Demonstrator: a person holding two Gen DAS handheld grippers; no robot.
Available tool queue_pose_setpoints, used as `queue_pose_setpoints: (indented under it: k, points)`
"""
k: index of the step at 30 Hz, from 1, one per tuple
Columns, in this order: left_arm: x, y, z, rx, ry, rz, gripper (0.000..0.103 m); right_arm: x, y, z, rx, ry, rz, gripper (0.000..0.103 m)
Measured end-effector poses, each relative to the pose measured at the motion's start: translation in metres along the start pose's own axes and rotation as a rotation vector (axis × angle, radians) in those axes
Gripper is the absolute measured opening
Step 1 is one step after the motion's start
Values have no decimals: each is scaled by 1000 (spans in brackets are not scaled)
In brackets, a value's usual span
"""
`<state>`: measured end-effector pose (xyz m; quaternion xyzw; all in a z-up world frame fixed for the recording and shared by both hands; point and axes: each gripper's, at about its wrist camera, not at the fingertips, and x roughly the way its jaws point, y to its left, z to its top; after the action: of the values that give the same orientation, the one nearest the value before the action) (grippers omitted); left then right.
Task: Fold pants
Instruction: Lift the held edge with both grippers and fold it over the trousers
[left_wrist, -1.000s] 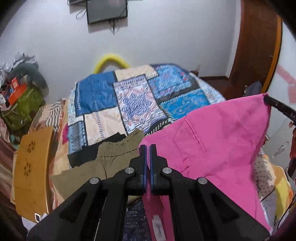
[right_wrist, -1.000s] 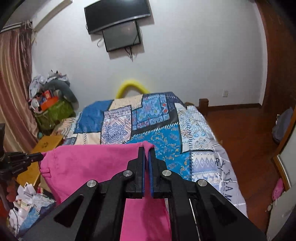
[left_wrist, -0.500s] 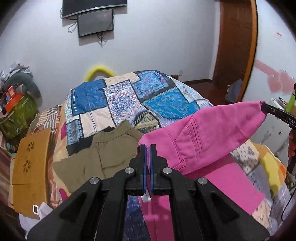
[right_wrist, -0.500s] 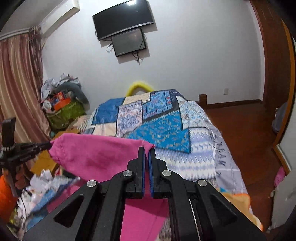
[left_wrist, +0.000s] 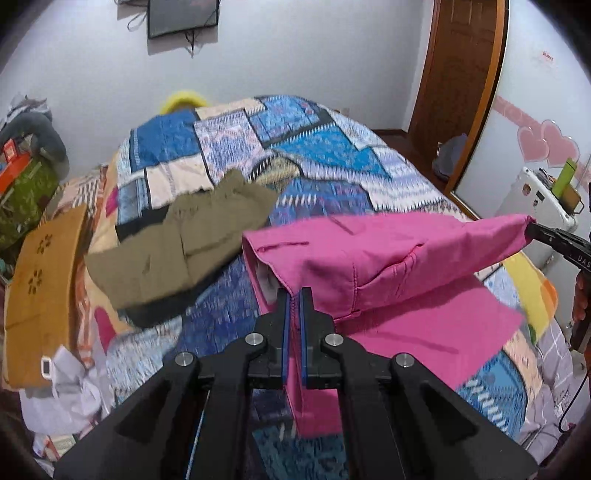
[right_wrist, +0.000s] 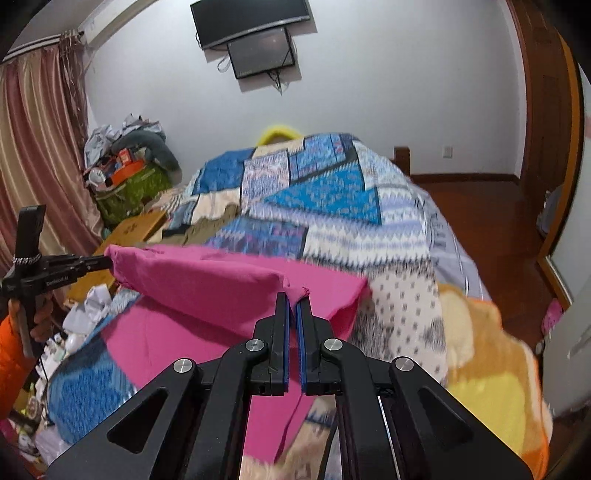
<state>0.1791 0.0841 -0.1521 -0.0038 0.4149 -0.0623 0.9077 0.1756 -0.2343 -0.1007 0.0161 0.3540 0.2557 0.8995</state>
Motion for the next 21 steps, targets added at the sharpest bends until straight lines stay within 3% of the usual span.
queue_pose_setpoints:
  k: [12,17,21]
  points:
    - [3,-8,-56,6,107,37,9,-1,4,-65,47,115,-5,4]
    - [-10,-11,-67,26,104,80,29,-6,6,-81,69,146,-15,4]
    - [-30,-15,-64,53,52,105,46,-18,8,-82,77,142,-26,6]
